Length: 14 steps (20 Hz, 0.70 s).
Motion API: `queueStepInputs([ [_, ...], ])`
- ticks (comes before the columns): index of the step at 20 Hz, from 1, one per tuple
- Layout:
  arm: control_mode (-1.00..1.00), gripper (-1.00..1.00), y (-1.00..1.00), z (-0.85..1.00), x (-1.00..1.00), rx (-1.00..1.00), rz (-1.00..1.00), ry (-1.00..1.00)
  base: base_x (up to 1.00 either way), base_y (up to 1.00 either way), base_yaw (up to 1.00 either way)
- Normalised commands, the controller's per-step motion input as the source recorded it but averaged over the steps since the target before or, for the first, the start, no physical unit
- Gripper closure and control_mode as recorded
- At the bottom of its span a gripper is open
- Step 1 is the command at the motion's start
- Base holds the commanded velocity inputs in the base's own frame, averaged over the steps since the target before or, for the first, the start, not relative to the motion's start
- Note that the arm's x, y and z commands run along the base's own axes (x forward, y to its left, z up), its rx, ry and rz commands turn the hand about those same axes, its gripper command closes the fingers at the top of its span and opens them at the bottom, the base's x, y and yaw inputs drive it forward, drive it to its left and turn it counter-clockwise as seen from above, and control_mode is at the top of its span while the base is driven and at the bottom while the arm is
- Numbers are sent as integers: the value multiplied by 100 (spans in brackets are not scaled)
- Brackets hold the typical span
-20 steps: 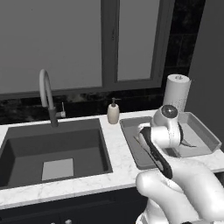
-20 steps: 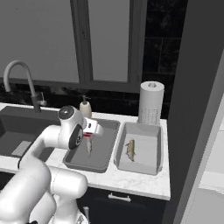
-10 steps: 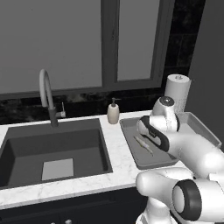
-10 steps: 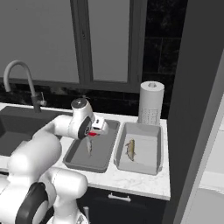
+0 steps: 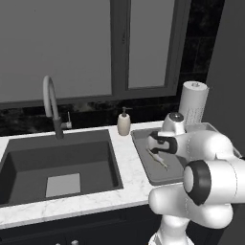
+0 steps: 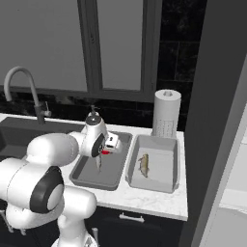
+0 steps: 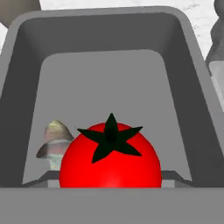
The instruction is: Place one tomato and one fish in each tupperware on the nearby counter, to pack two identical lunches.
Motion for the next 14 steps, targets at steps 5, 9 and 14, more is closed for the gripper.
queueStepInputs([
  [5, -100, 100, 0, -24, 23, 0, 0, 4, 0, 0, 0],
  [9, -100, 100, 0, -26, 20, 0, 0, 4, 0, 0, 0],
  [14, -100, 100, 0, -25, 15, 0, 0, 1, 0, 0, 0],
])
